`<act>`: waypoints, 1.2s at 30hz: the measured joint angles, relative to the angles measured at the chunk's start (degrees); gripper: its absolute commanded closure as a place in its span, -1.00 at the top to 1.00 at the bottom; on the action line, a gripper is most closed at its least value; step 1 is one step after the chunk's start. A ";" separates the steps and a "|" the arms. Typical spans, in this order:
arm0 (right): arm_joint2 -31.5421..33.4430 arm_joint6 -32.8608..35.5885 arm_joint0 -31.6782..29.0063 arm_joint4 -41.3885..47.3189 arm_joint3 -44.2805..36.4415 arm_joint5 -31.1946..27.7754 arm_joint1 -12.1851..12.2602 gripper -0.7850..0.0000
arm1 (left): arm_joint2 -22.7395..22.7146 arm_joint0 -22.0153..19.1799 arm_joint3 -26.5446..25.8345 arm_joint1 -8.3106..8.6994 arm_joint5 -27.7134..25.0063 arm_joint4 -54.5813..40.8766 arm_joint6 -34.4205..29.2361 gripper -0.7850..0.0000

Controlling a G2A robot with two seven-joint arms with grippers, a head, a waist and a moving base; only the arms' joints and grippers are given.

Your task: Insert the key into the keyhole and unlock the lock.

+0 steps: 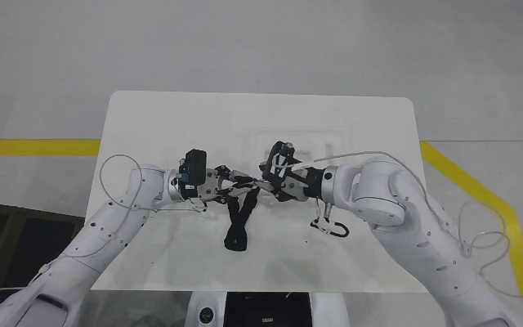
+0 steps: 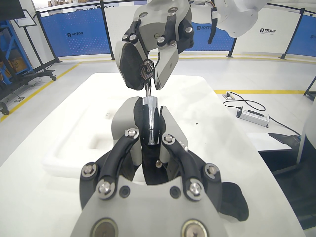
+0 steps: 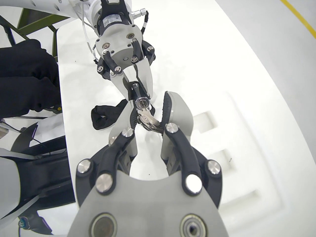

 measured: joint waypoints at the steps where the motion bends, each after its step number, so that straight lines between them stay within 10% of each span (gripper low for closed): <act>1: -0.05 0.05 -0.02 0.42 -0.02 0.53 -0.03 -1.00 | -0.04 0.00 -0.03 -0.01 0.00 0.06 0.00 -1.00; 10: -0.47 -0.10 -1.37 2.98 0.23 6.60 -0.31 -1.00 | -0.40 0.21 -0.28 -0.12 0.20 0.72 0.19 -1.00; 11: -0.55 -0.13 -1.52 3.34 0.21 7.49 -0.36 -0.83 | -0.43 0.25 -0.29 -0.14 0.22 0.73 0.21 -1.00; 12: -0.65 -0.21 -1.61 3.52 0.12 7.86 -0.40 -0.13 | -0.44 0.30 -0.28 -0.15 0.23 0.74 0.22 -1.00; 13: -0.75 -0.31 -1.66 3.58 -0.05 7.99 -0.42 1.00 | -0.45 0.34 -0.24 -0.16 0.25 0.74 0.25 -1.00; 36: 7.44 -10.23 -10.20 -3.99 -8.41 0.19 1.44 1.00 | -5.27 2.74 4.80 1.21 1.13 0.36 -1.11 -1.00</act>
